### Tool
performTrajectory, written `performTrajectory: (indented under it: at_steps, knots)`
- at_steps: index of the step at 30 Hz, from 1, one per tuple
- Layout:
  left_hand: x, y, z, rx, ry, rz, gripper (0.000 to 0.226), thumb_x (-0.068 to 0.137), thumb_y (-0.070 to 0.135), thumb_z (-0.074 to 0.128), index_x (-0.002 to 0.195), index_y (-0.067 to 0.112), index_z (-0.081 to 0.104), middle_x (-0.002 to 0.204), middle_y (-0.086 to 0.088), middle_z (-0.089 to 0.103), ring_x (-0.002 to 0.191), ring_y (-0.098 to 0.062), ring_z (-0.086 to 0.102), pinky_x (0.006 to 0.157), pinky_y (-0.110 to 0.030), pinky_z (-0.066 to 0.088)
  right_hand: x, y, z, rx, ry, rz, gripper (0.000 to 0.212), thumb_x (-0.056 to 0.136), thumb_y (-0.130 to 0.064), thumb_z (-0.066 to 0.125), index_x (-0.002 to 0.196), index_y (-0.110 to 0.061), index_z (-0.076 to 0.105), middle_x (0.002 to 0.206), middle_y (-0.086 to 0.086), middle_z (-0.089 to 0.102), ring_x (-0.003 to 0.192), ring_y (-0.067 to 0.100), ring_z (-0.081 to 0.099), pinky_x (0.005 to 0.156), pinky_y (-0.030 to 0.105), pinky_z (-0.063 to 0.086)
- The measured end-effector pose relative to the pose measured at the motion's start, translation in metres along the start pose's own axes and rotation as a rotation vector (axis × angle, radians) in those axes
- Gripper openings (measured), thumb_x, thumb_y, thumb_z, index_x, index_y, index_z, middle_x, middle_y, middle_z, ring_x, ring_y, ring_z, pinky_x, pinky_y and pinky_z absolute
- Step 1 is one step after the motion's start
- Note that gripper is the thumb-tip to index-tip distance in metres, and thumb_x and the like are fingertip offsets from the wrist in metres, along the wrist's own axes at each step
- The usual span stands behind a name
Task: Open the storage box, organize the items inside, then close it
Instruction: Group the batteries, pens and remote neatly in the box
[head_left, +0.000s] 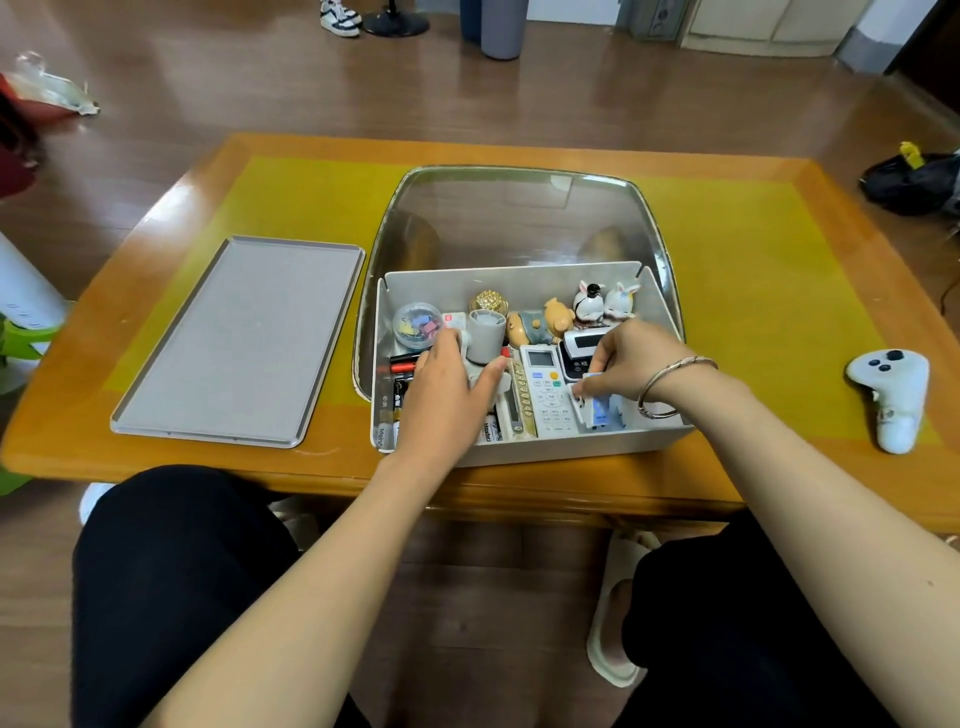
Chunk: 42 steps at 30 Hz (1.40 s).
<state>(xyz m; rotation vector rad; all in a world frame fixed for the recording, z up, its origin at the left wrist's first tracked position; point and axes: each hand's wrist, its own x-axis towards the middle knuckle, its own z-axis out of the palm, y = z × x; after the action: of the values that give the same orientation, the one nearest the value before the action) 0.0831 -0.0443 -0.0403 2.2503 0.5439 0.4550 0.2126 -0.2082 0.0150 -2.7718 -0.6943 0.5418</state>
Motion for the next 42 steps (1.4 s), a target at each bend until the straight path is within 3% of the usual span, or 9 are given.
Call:
performTrajectory:
  at_steps: [3, 6, 10, 17, 20, 28, 36, 39, 42]
  knots:
    - [0.000, 0.001, -0.001, 0.009, -0.014, -0.009, 0.037, 0.089, 0.048, 0.057, 0.110, 0.027, 0.034, 0.113, 0.000, 0.056, 0.096, -0.011, 0.048, 0.067, -0.023, 0.041, 0.003, -0.003, 0.007, -0.114, -0.041, 0.014, 0.029, 0.069, -0.043, 0.079, 0.061, -0.019, 0.065, 0.064, -0.002, 0.064, 0.064, 0.011, 0.056, 0.053, 0.022, 0.041]
    - [0.000, 0.001, -0.002, 0.009, -0.013, -0.007, 0.036, 0.089, 0.047, 0.057, 0.109, 0.028, 0.034, 0.113, 0.000, 0.056, 0.094, -0.010, 0.048, 0.060, -0.014, 0.035, 0.004, -0.002, 0.014, -0.223, -0.056, 0.031, 0.032, 0.068, -0.047, 0.078, 0.071, -0.016, 0.068, 0.077, 0.003, 0.067, 0.078, 0.020, 0.062, 0.073, 0.032, 0.054]
    - [0.000, 0.002, -0.002, 0.007, -0.014, -0.014, 0.037, 0.089, 0.046, 0.057, 0.111, 0.027, 0.034, 0.114, -0.001, 0.057, 0.096, -0.011, 0.049, 0.062, -0.017, 0.036, 0.004, 0.005, 0.012, -0.233, 0.017, -0.001, 0.028, 0.072, -0.043, 0.077, 0.084, -0.018, 0.071, 0.091, 0.003, 0.069, 0.087, 0.022, 0.061, 0.072, 0.029, 0.049]
    - [0.000, 0.002, -0.002, 0.015, -0.024, -0.018, 0.038, 0.089, 0.047, 0.057, 0.112, 0.026, 0.035, 0.113, -0.001, 0.058, 0.097, -0.013, 0.051, 0.065, -0.022, 0.039, 0.006, 0.003, 0.014, -0.398, -0.121, -0.109, 0.041, 0.067, -0.044, 0.080, 0.103, -0.028, 0.068, 0.106, -0.007, 0.067, 0.104, 0.017, 0.059, 0.089, 0.033, 0.046]
    - [0.000, 0.002, -0.002, 0.014, -0.027, -0.021, 0.037, 0.089, 0.047, 0.057, 0.109, 0.028, 0.033, 0.112, 0.000, 0.057, 0.096, -0.013, 0.052, 0.064, -0.023, 0.040, 0.010, 0.003, 0.020, -0.478, -0.113, -0.108, 0.040, 0.067, -0.046, 0.079, 0.102, -0.031, 0.067, 0.104, -0.007, 0.067, 0.107, 0.019, 0.055, 0.089, 0.034, 0.037]
    - [0.001, 0.002, -0.003, 0.008, -0.031, -0.008, 0.034, 0.089, 0.048, 0.057, 0.102, 0.028, 0.033, 0.105, 0.002, 0.057, 0.093, -0.015, 0.055, 0.062, -0.024, 0.042, 0.010, 0.006, 0.016, -0.478, -0.155, -0.101, 0.028, 0.069, -0.048, 0.077, 0.089, -0.033, 0.066, 0.086, -0.010, 0.063, 0.101, 0.017, 0.054, 0.088, 0.036, 0.033]
    - [0.001, 0.001, -0.003, 0.005, -0.049, 0.012, 0.036, 0.090, 0.047, 0.056, 0.108, 0.023, 0.036, 0.107, -0.002, 0.058, 0.094, -0.018, 0.055, 0.069, -0.034, 0.051, 0.011, 0.008, 0.018, -0.458, -0.183, -0.079, 0.035, 0.069, -0.045, 0.076, 0.099, -0.029, 0.067, 0.100, -0.007, 0.068, 0.101, 0.018, 0.057, 0.097, 0.038, 0.034]
    - [0.001, 0.002, -0.003, -0.037, -0.045, 0.036, 0.035, 0.090, 0.043, 0.058, 0.106, 0.027, 0.032, 0.104, 0.000, 0.057, 0.089, -0.017, 0.055, 0.062, -0.024, 0.045, 0.009, 0.011, 0.018, -0.440, -0.197, -0.091, 0.038, 0.071, -0.046, 0.075, 0.104, -0.030, 0.066, 0.104, -0.010, 0.068, 0.102, 0.017, 0.057, 0.097, 0.037, 0.033]
    - [0.001, 0.002, -0.004, -0.123, -0.030, 0.035, 0.036, 0.091, 0.039, 0.058, 0.110, 0.027, 0.030, 0.106, 0.004, 0.055, 0.091, -0.012, 0.056, 0.065, -0.020, 0.047, 0.007, 0.010, 0.014, -0.373, -0.174, -0.110, 0.043, 0.072, -0.048, 0.074, 0.109, -0.030, 0.065, 0.108, -0.012, 0.065, 0.105, 0.015, 0.058, 0.094, 0.036, 0.037]
